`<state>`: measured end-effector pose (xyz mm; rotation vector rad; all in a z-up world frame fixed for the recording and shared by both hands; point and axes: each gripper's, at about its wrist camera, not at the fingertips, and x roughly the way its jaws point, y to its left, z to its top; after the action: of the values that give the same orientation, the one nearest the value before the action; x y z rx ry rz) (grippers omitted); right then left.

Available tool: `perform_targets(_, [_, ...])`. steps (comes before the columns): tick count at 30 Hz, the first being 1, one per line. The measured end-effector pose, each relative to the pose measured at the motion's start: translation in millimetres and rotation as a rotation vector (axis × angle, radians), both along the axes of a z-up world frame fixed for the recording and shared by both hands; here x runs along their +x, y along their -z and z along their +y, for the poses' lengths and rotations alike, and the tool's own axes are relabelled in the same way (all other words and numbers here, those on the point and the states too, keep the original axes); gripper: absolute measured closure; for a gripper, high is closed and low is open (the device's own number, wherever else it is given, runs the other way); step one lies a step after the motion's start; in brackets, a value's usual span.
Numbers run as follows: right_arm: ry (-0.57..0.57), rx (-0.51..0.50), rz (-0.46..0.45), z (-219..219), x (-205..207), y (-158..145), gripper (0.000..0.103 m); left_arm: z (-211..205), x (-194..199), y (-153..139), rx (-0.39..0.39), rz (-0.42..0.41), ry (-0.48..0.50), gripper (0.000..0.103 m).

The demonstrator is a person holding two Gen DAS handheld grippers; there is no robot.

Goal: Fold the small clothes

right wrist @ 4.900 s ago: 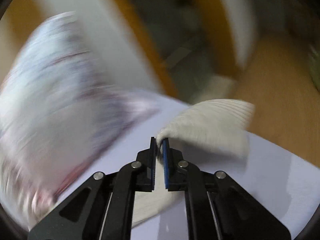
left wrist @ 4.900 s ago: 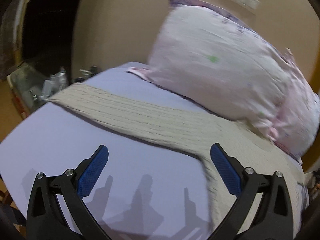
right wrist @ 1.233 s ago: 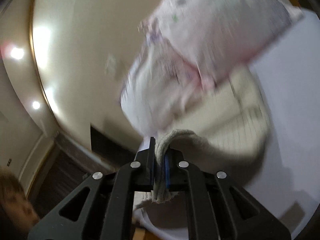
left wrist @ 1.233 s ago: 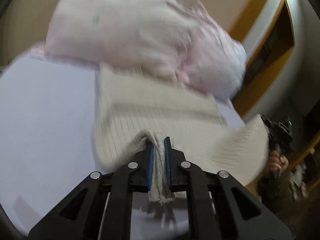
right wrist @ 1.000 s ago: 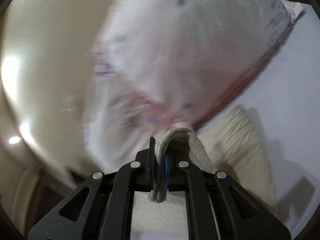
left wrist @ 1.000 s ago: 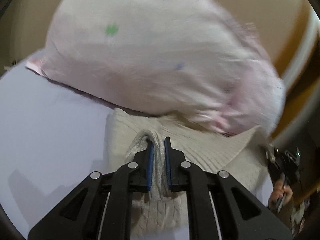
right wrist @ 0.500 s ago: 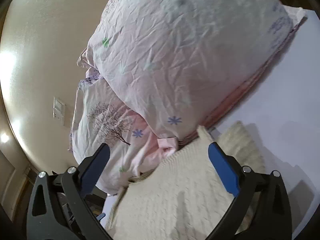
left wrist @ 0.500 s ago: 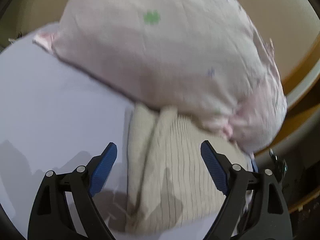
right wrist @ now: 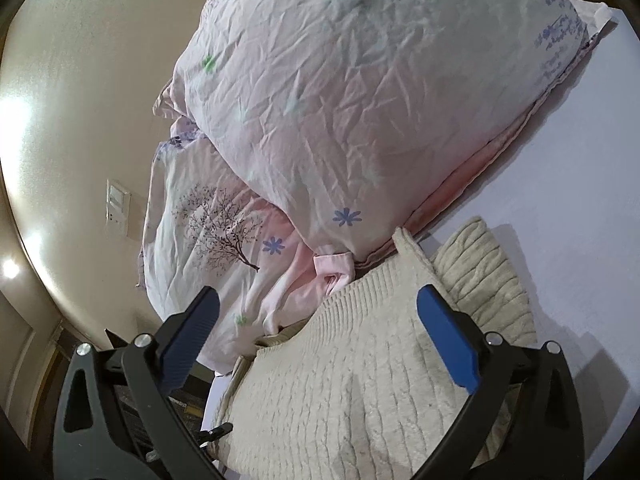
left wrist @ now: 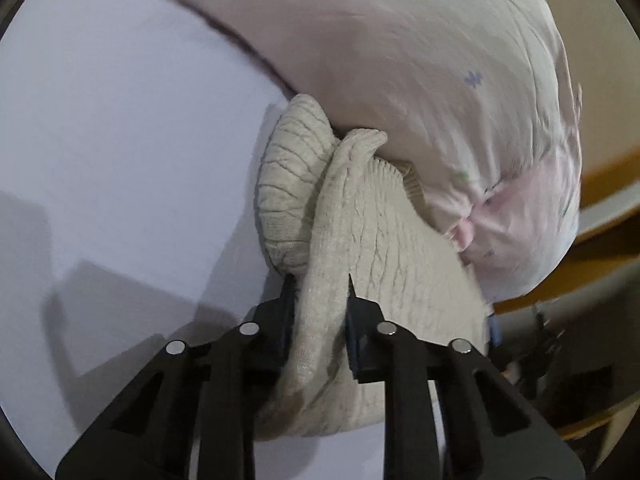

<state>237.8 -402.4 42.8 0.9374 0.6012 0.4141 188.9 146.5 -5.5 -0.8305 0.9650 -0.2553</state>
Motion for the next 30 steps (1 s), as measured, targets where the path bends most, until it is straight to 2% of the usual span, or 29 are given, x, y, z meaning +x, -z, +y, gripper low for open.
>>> perform_targets(1, [-0.003, -0.002, -0.006, -1.7, -0.5, -1.8, 0.004, 0.6, 0.0, 0.6, -0.025, 0.003, -0.007, 0.084])
perform_targets(2, [-0.001, -0.011, -0.017, -4.4, -1.8, -5.0, 0.004, 1.9, -0.2, 0.3, -0.084, 0.001, -0.014, 0.085])
perform_targets(4, [0.005, -0.025, -0.038, -10.0, -5.4, -10.8, 0.004, 0.1, -1.2, -10.1, -0.169, -0.037, -0.008, 0.086])
perform_targets(7, [0.015, -0.006, -0.071, -18.4, -9.1, -18.1, 0.004, -34.4, 4.0, -55.2, -0.145, -0.149, 0.056, 0.087])
perform_targets(9, [0.023, -0.01, -0.083, -22.7, -11.2, -22.9, 0.004, -82.9, 13.2, -94.6, -0.122, -0.245, 0.159, 0.087])
perform_targets(11, [0.049, -0.06, -0.097, -28.4, -14.7, -30.3, 0.004, -142.2, 22.1, -119.3, -0.106, -0.308, 0.284, 0.087])
perform_targets(14, [0.088, -0.128, -0.1, -38.6, -18.6, -36.4, 0.004, -229.0, 30.9, -120.1, -0.079, -0.321, 0.452, 0.086])
perform_targets(17, [0.098, -0.139, -0.062, -52.6, -16.4, -33.2, 0.004, -319.1, 38.0, -98.9, -0.045, -0.26, 0.663, 0.085])
perform_targets(19, [0.076, -0.125, -0.017, -61.2, -11.9, -27.7, 0.004, -336.2, 35.4, -98.4, -0.093, -0.291, 0.716, 0.085])
perform_targets(21, [0.031, -0.105, 0.04, -64.9, -5.6, -20.2, 0.002, -326.6, 28.7, -110.0, -0.154, -0.363, 0.69, 0.081])
perform_targets(22, [0.005, -0.097, 0.07, -64.5, -2.2, -16.2, 0.002, -314.1, 25.7, -116.3, -0.149, -0.402, 0.663, 0.077])
perform_targets(24, [-0.062, -0.106, 0.188, -58.6, 9.3, -2.8, 0.002, -282.3, 17.8, -125.9, -0.042, -0.46, 0.541, 0.039])
perform_targets(25, [-0.084, -0.128, 0.25, -54.3, 14.5, 4.0, 0.002, -255.7, 13.8, -124.6, 0.062, -0.452, 0.448, 0.033])
perform_targets(27, [-0.126, -0.179, 0.372, -42.5, 23.8, 20.0, 0.002, -232.6, 20.3, -111.4, 0.19, -0.376, 0.365, 0.031])
perform_targets(28, [-0.138, -0.185, 0.39, -39.2, 25.5, 23.5, 0.002, -222.5, 27.0, -98.0, 0.229, -0.305, 0.334, 0.031])
perform_targets(30, [-0.163, -0.23, 0.394, -30.4, 25.8, 25.2, 0.002, -210.3, 35.3, -73.3, 0.229, -0.175, 0.317, 0.03])
